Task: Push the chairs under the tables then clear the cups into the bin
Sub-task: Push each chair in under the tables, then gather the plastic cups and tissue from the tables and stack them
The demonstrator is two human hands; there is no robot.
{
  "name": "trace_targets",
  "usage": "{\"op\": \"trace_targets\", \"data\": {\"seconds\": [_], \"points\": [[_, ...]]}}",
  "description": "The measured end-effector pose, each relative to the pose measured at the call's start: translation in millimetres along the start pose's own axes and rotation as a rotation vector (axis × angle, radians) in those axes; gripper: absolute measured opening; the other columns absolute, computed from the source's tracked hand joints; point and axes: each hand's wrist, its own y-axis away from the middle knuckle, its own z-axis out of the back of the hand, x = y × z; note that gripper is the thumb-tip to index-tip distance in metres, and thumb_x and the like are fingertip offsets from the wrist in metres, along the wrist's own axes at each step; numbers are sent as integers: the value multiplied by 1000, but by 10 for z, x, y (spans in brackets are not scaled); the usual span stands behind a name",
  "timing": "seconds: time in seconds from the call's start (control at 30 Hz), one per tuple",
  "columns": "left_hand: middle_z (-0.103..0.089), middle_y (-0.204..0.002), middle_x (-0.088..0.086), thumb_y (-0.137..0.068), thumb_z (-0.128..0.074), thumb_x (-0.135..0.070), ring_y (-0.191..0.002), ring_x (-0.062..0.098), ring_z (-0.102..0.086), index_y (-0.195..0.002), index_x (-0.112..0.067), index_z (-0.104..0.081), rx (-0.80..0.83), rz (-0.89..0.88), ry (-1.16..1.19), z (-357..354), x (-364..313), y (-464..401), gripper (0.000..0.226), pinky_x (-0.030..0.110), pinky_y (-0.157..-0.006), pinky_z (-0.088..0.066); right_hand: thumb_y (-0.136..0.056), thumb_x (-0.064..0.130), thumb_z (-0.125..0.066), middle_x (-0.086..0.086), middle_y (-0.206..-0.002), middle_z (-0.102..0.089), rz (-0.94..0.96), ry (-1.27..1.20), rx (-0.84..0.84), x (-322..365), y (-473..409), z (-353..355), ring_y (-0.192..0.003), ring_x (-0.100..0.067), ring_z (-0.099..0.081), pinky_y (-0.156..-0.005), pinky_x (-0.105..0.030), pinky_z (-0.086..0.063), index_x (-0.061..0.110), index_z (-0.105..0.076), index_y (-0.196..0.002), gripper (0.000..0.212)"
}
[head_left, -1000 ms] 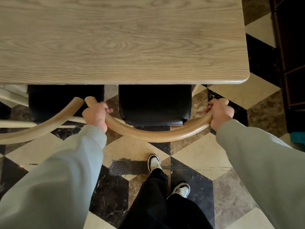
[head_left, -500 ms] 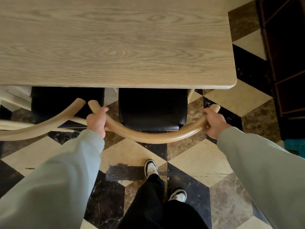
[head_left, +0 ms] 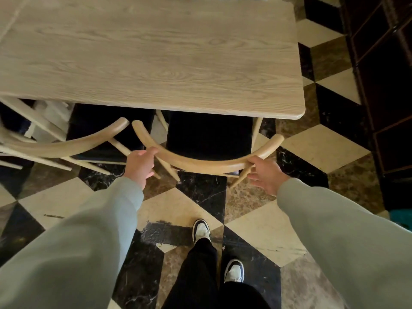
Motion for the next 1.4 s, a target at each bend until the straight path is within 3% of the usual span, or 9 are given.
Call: {"op": "trace_targets", "data": {"seconds": [0.07,0.17,0.37,0.47,0.6,0.87,1.03,1.17,1.4], "points": [[-66,-126,9,-101,-64,-36,-117,24,-64,-137,-13,-59,3,-22,-18,-13,52,189,43,47,-104,-55,-100,36,-62,-6,-117,-67,26,52,50,-38,117,-24,-104,-22,-69,-93,-44,-59,15,-59,-126,34],[-67,-125,8,-100,-65,-38,-116,23,-64,-133,-16,-60,9,-57,-5,-2,106,520,39,46,-104,-55,-102,27,-56,-6,-102,-62,88,101,156,-28,366,-88,-88,-22,-65,-84,-38,-58,12,-60,-111,18],[-66,-120,5,-99,-66,-43,-116,25,-63,-139,-15,-58,-42,-107,17,436,-21,1106,49,45,-101,-53,-102,33,-59,-16,-127,-64,389,294,235,366,988,-406,-114,-33,-61,-113,-53,-46,13,-64,-123,29],[-65,-128,6,-97,-68,-46,-120,28,-62,-138,-17,-59,-120,-138,20,910,-284,1335,50,48,-103,-53,-102,29,-59,-17,-143,-62,586,477,265,673,1379,-698,-133,-34,-56,-107,-43,-45,8,-65,-134,39],[-70,-122,8,-97,-69,-43,-114,27,-66,-112,-25,-67,-151,-294,15,1697,-759,1621,23,49,-103,-53,-104,43,-58,-4,-153,-53,852,769,318,1141,1937,-1272,-123,-20,-55,-91,-29,-38,22,-48,-152,53],[-71,-120,1,-89,-68,-48,-115,24,-65,-114,-26,-71,-357,-551,-55,3414,-1521,1989,33,49,-105,-51,-102,44,-61,-7,-162,-44,1214,913,388,2149,3100,-2726,-146,-30,-42,-115,-40,-33,20,-42,-155,61],[-67,-121,-3,-94,-68,-47,-103,14,-65,-121,-31,-65,-522,-600,-82,4614,-1687,1965,32,25,-79,-47,-101,43,-63,-6,-162,-44,1354,940,419,2642,3783,-3696,-145,-30,-42,-116,-41,-34,20,-41,-156,64],[-67,-122,-2,-93,-68,-50,-112,22,-62,-128,-29,-64,-619,-586,-99,5245,-1689,1929,41,40,-96,-48,-102,43,-63,-8,-163,-41,1403,985,461,2804,4060,-4290,-145,-31,-42,-115,-41,-35,20,-39,-157,65],[-70,-119,5,-96,-66,-49,-101,21,-68,-135,-18,-62,-712,-503,-141,5974,-1566,1596,50,45,-94,-55,-103,41,-62,-11,-164,-38,1409,1050,587,3005,4113,-5321,-143,-33,-43,-112,-40,-36,17,-34,-160,68]]}}
